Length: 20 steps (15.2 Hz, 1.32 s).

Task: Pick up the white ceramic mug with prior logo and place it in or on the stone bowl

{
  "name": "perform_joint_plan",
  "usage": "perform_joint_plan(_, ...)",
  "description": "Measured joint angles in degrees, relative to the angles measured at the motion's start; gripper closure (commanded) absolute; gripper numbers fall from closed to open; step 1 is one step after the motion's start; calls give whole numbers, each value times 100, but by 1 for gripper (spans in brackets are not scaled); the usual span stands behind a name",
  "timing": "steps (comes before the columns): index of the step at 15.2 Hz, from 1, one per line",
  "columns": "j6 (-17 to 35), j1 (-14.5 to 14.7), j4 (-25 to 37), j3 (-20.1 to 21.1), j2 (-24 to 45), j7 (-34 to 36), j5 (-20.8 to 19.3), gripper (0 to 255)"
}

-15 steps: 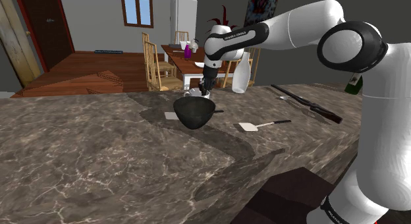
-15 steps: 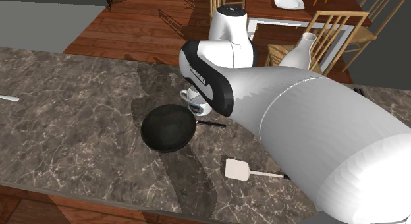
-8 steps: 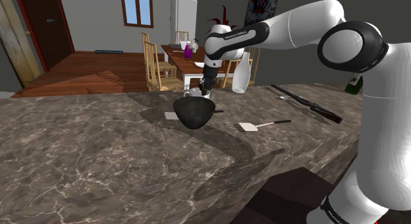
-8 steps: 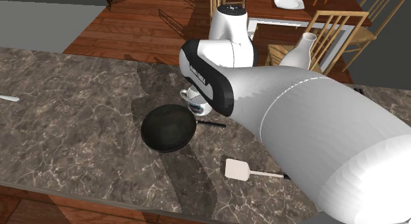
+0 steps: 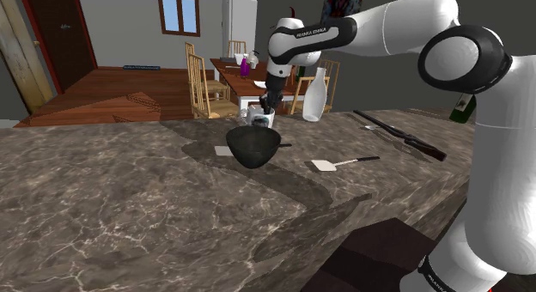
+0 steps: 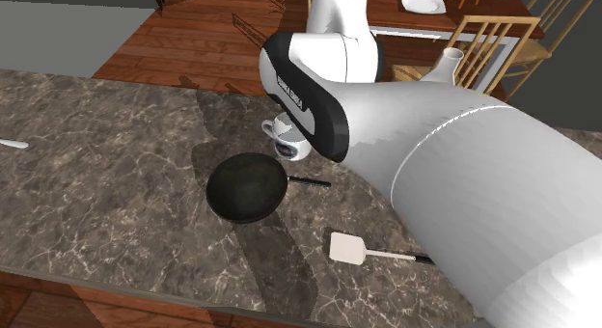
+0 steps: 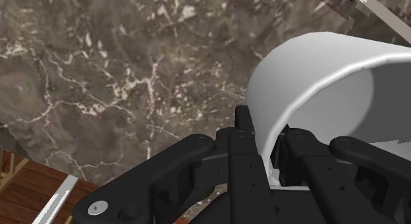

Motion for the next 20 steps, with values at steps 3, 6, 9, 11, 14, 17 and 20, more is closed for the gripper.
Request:
perform_joint_plan(3,-202,-8,164,-4,-37,9,-5,255)
perform_joint_plan(6,-444,-4,391,-4,-54,40,-15,255)
perform_joint_plan(9,-666,-5,606,-4,-62,61,-21,255)
perform_joint_plan(11,-821,-8,776,-5,-48,72,-24,255)
perform_joint_plan(14,-1053,-16,1021,-8,-34,85,-27,255)
perform_joint_plan(17,-1325,-18,1348,-7,18,112,-33,255)
perform_joint_plan(20,-1582,-15,1668,-5,79,142,-37,255)
